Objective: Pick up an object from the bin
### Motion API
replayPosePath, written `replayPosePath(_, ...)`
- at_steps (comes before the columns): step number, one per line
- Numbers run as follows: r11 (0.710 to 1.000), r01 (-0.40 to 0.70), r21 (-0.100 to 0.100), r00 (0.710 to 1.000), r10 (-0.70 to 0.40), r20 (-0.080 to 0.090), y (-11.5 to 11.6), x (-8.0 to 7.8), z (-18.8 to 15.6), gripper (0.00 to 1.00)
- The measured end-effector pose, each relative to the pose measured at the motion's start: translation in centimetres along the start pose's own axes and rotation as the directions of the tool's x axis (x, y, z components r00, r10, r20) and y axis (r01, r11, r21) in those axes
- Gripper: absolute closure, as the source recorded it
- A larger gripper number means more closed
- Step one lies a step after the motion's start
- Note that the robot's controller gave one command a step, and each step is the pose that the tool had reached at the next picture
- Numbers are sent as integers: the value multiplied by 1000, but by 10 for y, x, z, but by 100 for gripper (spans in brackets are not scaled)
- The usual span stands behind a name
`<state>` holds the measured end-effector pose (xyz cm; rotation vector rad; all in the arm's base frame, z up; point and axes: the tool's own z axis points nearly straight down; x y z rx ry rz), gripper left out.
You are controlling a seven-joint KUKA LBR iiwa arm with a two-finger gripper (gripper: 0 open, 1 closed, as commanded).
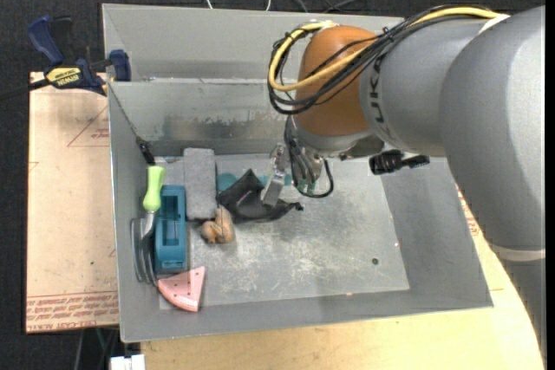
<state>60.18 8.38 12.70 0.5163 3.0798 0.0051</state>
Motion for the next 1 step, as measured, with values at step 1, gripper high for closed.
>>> replayPosePath(1, 1000, 19, 5, 1000, -18, -11, 1, 6, 57, 100)
